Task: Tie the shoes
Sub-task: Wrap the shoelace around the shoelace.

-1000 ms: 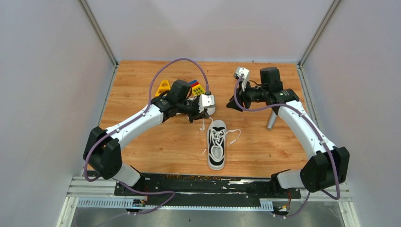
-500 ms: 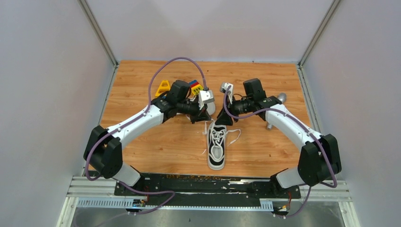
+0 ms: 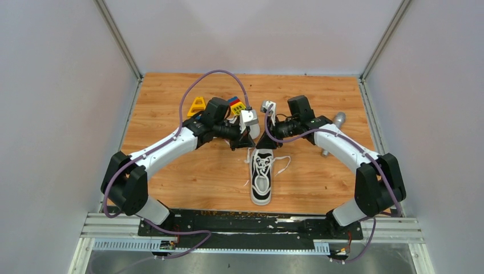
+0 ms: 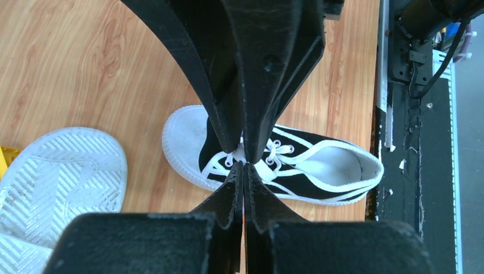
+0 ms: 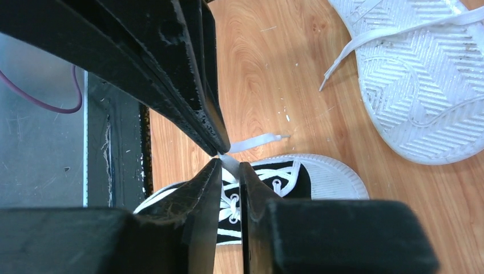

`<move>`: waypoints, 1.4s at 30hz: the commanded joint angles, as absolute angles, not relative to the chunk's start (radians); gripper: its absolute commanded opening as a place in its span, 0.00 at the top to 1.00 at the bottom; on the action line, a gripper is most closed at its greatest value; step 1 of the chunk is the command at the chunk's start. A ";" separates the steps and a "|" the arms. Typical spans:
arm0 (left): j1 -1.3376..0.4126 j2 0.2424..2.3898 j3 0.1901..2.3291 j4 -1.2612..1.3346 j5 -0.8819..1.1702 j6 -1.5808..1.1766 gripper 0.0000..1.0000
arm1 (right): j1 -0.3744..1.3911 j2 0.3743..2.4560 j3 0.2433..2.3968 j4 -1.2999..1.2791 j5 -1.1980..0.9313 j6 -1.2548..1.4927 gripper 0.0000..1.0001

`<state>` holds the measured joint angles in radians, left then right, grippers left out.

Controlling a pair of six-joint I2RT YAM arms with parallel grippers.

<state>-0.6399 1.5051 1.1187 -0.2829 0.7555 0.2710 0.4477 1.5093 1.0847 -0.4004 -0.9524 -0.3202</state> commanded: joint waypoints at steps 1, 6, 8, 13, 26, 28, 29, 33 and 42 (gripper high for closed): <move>-0.638 1.470 1.115 -0.264 0.786 0.271 1.00 | 0.451 1.525 1.111 -0.360 -0.973 -0.333 0.83; -0.638 1.477 1.118 -0.258 0.788 0.268 1.00 | 0.451 1.530 1.119 -0.362 -0.968 -0.338 0.96; -0.638 1.479 1.115 -0.265 0.789 0.278 1.00 | 0.451 1.527 1.132 -0.363 -0.967 -0.327 1.00; -0.639 1.467 1.100 -0.269 0.793 0.279 1.00 | 0.451 1.508 1.147 -0.376 -0.966 -0.336 1.00; -0.639 1.438 1.052 -0.245 0.738 0.276 0.69 | 0.451 1.482 1.146 -0.420 -0.952 -0.521 1.00; -0.639 1.421 1.024 -0.193 0.719 0.229 0.66 | 0.452 1.479 1.150 -0.418 -0.935 -0.491 1.00; -0.638 1.412 0.995 -0.167 0.704 0.204 0.66 | 0.451 1.480 1.153 -0.418 -0.925 -0.467 1.00; -0.640 1.326 0.875 -0.002 0.533 0.004 0.66 | 0.451 1.475 1.137 -0.418 -0.928 -0.405 1.00; -0.713 1.233 0.721 0.178 0.334 -0.039 0.52 | 0.449 1.471 1.118 -0.418 -0.913 -0.295 1.00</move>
